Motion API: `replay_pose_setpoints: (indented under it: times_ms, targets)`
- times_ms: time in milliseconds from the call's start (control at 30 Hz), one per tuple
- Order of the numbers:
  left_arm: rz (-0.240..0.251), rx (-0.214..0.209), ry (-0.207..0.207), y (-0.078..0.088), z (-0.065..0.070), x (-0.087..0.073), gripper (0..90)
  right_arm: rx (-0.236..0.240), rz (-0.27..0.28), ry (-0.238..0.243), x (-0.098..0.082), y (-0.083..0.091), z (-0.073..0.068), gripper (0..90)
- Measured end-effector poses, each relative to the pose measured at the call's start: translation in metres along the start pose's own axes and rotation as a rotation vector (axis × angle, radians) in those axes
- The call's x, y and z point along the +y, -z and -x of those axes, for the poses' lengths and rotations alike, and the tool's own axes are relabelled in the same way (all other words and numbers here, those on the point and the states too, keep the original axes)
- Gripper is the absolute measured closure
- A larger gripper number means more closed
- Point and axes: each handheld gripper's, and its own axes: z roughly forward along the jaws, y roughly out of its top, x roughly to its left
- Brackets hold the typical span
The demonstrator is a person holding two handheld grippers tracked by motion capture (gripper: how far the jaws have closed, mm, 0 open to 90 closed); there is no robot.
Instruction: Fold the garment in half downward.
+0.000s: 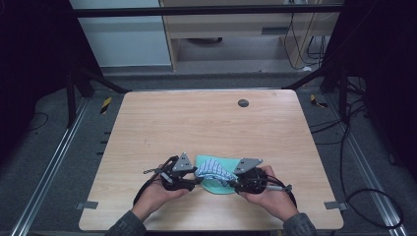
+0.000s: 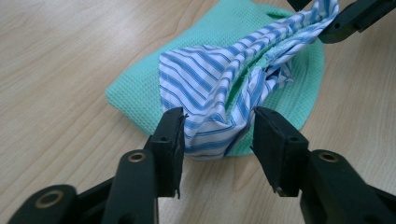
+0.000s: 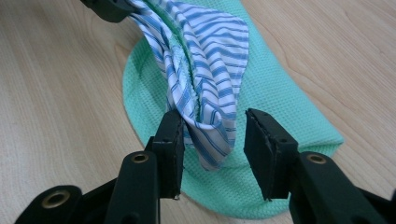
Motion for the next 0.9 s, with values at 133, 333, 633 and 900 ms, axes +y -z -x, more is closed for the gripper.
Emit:
replay_pose_setpoints:
  times_ms: [133, 333, 633, 900]
  targets:
    - [0.001, -0.006, -0.003, 0.0, 0.004, -0.004, 57.6, 0.008, 0.008, -0.001, 0.0, 0.001, -0.003, 55.8]
    - [-0.008, 0.007, -0.016, -0.003, 0.002, -0.009, 69.3, 0.017, 0.011, 0.012, -0.002, 0.001, -0.007, 64.6]
    - [-0.032, 0.002, -0.037, -0.008, 0.006, -0.011, 83.9, 0.028, 0.002, 0.047, -0.005, -0.002, -0.01, 83.7]
    - [-0.042, -0.013, -0.046, -0.008, 0.008, -0.016, 85.3, 0.045, -0.017, 0.074, -0.009, -0.005, -0.014, 86.3]
